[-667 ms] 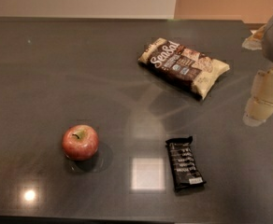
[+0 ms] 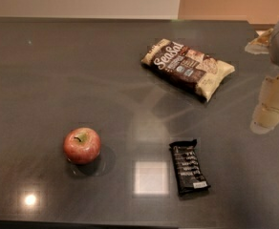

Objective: Move rxbar chocolate near apple

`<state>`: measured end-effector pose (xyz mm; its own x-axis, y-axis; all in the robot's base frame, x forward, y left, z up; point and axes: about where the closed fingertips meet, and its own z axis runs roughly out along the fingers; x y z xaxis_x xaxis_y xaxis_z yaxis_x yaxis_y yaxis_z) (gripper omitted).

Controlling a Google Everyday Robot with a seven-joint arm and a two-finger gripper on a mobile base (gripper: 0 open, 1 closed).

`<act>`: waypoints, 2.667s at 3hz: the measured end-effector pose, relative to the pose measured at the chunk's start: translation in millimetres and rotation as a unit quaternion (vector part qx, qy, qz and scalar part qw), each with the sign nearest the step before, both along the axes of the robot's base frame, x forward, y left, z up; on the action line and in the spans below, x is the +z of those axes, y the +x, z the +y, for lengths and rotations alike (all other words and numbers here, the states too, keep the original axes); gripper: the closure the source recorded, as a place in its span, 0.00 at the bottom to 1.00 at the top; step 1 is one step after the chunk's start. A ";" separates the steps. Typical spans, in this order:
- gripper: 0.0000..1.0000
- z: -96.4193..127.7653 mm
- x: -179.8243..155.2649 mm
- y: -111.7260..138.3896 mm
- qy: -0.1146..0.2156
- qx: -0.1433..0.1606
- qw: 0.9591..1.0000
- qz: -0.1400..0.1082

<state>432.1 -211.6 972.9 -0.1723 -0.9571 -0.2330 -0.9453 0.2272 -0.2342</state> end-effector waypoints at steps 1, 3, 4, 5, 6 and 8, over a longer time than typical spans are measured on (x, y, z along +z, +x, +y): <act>0.00 13.4 -10.9 -9.8 0.022 0.041 0.999 0.004; 0.00 40.1 -55.7 -22.5 0.037 0.103 0.994 0.028; 0.00 52.2 -86.7 -29.3 0.040 0.129 0.989 0.051; 0.00 70.3 -117.1 -42.8 0.040 0.165 0.983 0.073; 0.00 84.8 -133.0 -53.2 0.043 0.188 0.978 0.077; 0.00 106.1 -165.7 -70.8 0.050 0.225 0.970 0.075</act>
Offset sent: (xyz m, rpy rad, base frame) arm -0.0269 0.0462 -0.0721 0.0850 0.0835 0.2455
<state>361.3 -105.5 807.2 0.2181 -0.9171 -0.3338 -0.9759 -0.2017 -0.0836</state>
